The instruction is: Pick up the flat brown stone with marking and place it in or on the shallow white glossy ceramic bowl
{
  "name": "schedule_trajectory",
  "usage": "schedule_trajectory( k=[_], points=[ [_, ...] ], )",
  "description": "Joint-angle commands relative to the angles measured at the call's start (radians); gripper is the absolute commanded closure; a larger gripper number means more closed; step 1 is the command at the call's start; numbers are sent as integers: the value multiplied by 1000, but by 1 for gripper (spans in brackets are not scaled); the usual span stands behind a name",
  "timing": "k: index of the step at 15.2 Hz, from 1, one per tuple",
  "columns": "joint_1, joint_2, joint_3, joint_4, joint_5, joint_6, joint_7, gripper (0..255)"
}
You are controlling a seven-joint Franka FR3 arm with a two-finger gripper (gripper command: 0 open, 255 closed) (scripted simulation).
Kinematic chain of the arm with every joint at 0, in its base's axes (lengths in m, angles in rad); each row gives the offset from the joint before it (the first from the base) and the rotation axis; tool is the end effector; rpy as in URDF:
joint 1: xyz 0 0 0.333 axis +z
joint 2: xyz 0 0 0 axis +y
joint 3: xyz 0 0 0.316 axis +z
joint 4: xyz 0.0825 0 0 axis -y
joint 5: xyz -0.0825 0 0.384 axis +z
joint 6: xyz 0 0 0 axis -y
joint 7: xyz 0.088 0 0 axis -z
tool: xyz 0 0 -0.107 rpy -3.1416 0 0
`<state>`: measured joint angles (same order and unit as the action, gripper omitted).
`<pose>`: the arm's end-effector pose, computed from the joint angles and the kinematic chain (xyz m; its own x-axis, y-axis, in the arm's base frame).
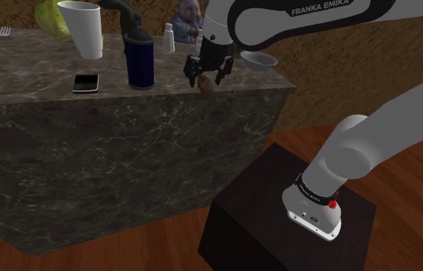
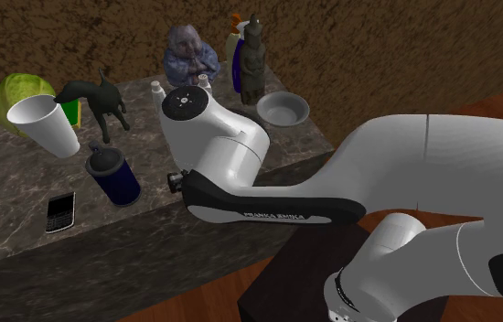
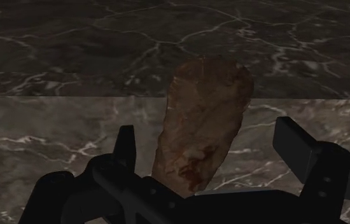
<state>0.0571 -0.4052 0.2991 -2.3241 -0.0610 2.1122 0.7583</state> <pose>0.4197 0.1637 0.5064 0.8985 -0.3660 0.2424 -0.3791 -0.9253 0.0080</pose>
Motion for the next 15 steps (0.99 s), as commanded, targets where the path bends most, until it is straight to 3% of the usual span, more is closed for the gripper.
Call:
schedule_trajectory(
  k=[1, 4, 5, 15],
  points=[
    [0, 1, 0, -1, 0, 2, 1, 0],
    [0, 1, 0, -1, 0, 2, 1, 0],
    [0, 1, 1, -1, 0, 2, 1, 255],
    [0, -2, -1, 10, 1, -12, -2, 255]
  ],
)
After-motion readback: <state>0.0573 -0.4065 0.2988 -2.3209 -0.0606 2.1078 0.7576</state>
